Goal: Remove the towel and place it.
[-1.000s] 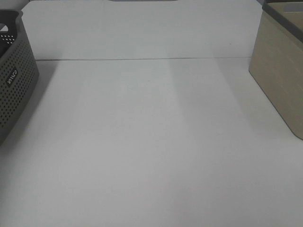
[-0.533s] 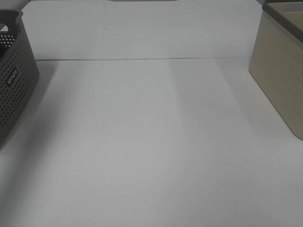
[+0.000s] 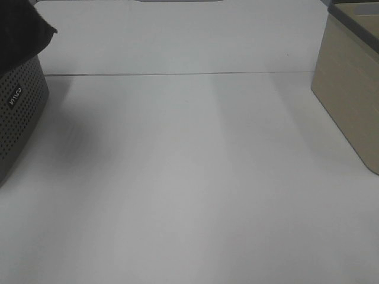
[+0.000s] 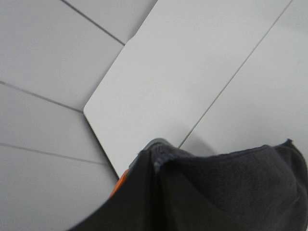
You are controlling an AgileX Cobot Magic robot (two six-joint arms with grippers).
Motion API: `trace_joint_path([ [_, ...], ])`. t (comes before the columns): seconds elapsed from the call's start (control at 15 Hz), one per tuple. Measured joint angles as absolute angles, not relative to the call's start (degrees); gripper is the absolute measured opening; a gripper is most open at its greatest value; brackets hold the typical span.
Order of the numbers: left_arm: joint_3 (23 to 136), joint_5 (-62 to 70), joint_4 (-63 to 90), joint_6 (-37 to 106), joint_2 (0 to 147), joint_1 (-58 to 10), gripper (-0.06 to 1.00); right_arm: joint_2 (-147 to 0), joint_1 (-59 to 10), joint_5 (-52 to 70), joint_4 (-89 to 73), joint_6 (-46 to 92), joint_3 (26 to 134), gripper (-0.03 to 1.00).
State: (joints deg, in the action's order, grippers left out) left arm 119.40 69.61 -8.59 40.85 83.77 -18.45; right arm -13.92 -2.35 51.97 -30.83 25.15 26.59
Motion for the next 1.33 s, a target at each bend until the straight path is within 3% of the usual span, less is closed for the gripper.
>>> trace_joint_path([
  [0.13, 119.5, 68.7, -8.8, 41.0, 83.8, -26.7, 0.00, -23.9, -2.3, 46.5, -40.7, 38.3, 26.6, 0.68],
  [0.4, 119.5, 66.1, -8.8, 44.1, 83.9, -40.0, 0.00, -43.2, -2.3, 48.3, -66.2, 71.4, 27.7, 0.65],
  [0.53, 119.6, 66.0, -8.8, 46.1, 84.4, -42.9, 0.00, -50.6, -2.3, 50.4, -71.9, 80.7, 30.5, 0.65],
  [0.67, 119.6, 66.0, -8.7, 46.8, 86.8, -44.9, 0.00, -64.5, -2.4, 55.6, -74.6, 88.8, 40.5, 0.65],
  [0.87, 119.6, 66.1, -7.4, 46.8, 88.8, -45.0, 0.00, -72.4, -3.3, 60.8, -75.7, 91.0, 46.4, 0.72],
  [1.0, 119.6, 66.1, -6.5, 46.8, 89.5, -45.0, 0.00, -76.8, -8.4, 59.2, -76.3, 92.3, 49.1, 0.77],
  [1.13, 119.6, 66.1, -5.9, 47.0, 89.7, -45.0, 0.00, -81.6, -13.6, 55.1, -76.3, 92.4, 51.7, 0.77],
  [1.33, 119.6, 66.1, -5.7, 47.0, 89.7, -45.0, 0.00, -86.6, -15.3, 52.0, -77.2, 92.7, 56.7, 0.78],
])
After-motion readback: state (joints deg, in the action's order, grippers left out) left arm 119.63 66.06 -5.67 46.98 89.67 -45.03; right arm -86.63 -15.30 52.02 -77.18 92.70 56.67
